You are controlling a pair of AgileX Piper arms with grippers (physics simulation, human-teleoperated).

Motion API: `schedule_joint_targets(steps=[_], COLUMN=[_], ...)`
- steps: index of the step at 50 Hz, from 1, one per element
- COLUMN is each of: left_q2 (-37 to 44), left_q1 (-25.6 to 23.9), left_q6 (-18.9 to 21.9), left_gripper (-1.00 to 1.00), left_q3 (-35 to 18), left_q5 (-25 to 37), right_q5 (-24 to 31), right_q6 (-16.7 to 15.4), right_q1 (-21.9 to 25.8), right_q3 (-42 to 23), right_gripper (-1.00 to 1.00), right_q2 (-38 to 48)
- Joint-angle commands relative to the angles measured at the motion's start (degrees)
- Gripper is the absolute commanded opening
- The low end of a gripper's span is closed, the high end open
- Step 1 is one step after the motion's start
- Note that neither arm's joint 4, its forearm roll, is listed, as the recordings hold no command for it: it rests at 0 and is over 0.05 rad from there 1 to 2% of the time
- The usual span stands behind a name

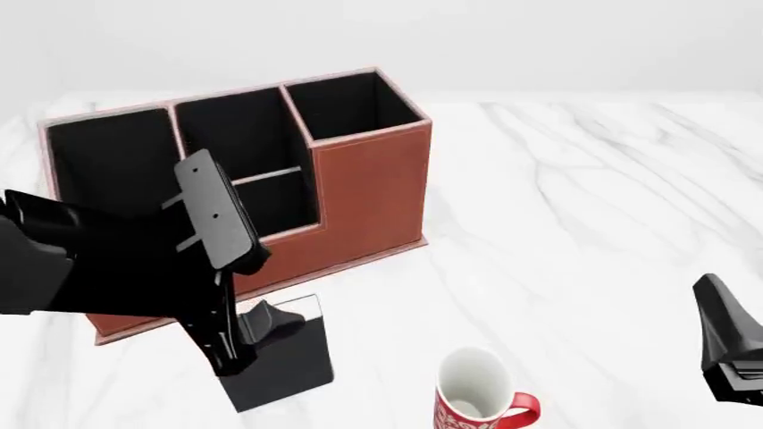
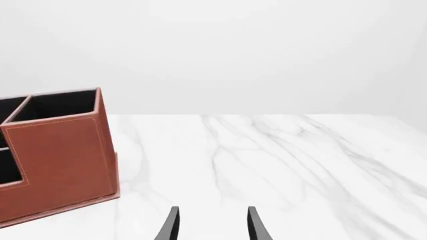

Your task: Pick up the book and place it in the front compartment of the caddy.

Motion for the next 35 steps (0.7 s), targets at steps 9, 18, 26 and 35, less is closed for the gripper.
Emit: schedule_joint_targets(steps=[9, 18, 26, 35], left_q2=[-0.80, 0.10, 0.53, 1.55], left_q1=[0.93, 0.69, 1.38, 1.46], left_q6=[-0.07, 0.15, 0.31, -0.66], left_gripper=[1.00, 1.00, 1.00, 1.00], left_q3=[3.13, 5.10, 5.56, 7.34], left_q5=[-2.70, -5.55, -6.88, -9.30], right_q5=[-0.03, -0.02, -0.02, -0.03], right_q6=[-0.05, -0.05, -0.07, -0.05], right_q1=[0.01, 0.00, 0.00, 0.00], right_q3=[0.04, 0.04, 0.04, 0.04], right_gripper=[1.00, 1.00, 1.00, 1.00], right_q2=[-0.05, -0.05, -0.05, -0.05])
